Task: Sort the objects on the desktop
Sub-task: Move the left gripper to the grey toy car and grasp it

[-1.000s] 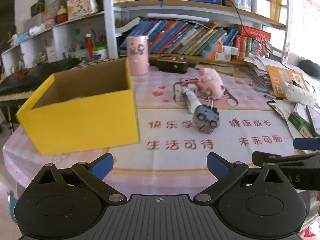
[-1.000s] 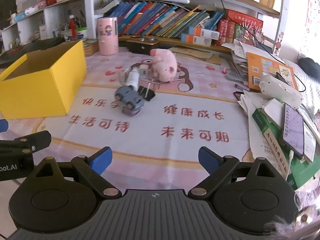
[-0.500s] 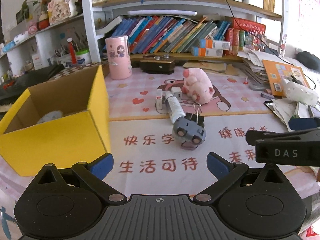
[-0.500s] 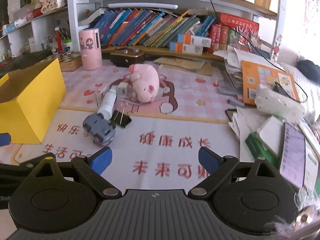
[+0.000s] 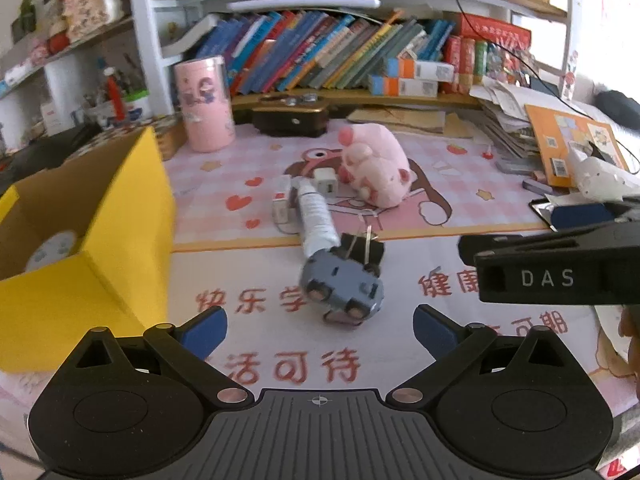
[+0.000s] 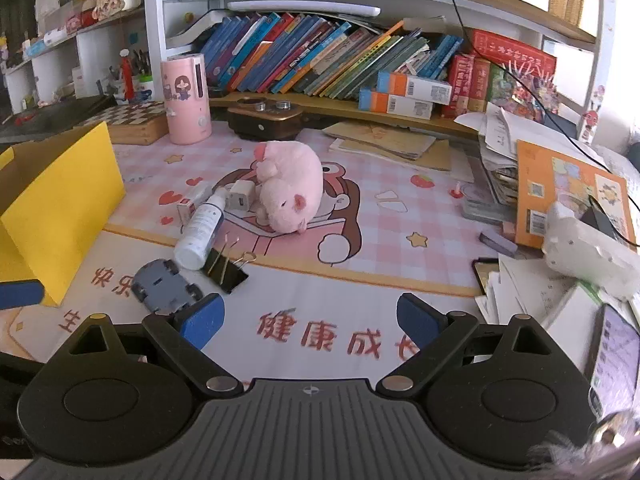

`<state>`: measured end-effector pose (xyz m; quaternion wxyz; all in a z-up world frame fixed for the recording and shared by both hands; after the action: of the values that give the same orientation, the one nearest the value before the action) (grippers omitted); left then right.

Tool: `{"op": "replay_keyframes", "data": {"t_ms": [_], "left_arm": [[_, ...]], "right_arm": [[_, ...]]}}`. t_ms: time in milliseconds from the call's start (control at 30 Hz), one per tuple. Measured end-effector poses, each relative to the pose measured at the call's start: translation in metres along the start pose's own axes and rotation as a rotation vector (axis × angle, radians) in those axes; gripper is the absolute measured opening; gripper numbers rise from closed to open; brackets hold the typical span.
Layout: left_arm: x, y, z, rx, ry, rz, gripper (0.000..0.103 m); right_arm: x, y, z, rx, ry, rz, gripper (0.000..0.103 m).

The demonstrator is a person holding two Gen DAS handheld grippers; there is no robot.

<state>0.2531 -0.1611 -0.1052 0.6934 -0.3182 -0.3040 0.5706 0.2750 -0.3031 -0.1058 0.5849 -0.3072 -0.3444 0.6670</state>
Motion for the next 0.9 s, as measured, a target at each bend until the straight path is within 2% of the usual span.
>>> {"op": "replay_keyframes", "data": {"t_ms": [367,467,567,600,767,900], "left_arm": [[-0.018,-0.006,-0.054,0.026,0.002,-0.090,0.097],[-0.020,-0.005,-0.064,0.042,0.008,-0.099,0.091],[-0.021,-0.002,-0.072,0.062,0.017,-0.103,0.076],[-0.020,-0.001,-0.074,0.069,0.021,-0.101,0.064],[-0.014,-0.002,-0.070,0.060,0.031,-0.079,0.063],[-0.003,-0.008,-0.055,0.034,0.027,-0.035,0.063]], "right_arm": [[-0.017,-0.013,-0.032,0.021,-0.024,0.019,0.093],[-0.018,-0.013,-0.038,0.031,-0.032,0.022,0.093],[-0.018,-0.013,-0.043,0.041,-0.036,0.021,0.093],[-0.018,-0.013,-0.044,0.045,-0.037,0.021,0.093],[-0.017,-0.013,-0.050,0.062,-0.046,0.015,0.093],[-0.007,-0.011,-0.057,0.085,-0.087,0.015,0.093]]}}
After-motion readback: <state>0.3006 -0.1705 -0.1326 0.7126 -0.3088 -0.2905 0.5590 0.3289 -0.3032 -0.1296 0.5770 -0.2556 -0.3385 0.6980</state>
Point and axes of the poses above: each gripper's, at about its wrist camera, not at the fingertips, and z roughly against the way its jaws point, x to its left, y to its underside, the point moved 9 cm from there along -z, roughly the way its jaws point, and after that the axes turned 5 degrees about -x, right-handed, at the moved point
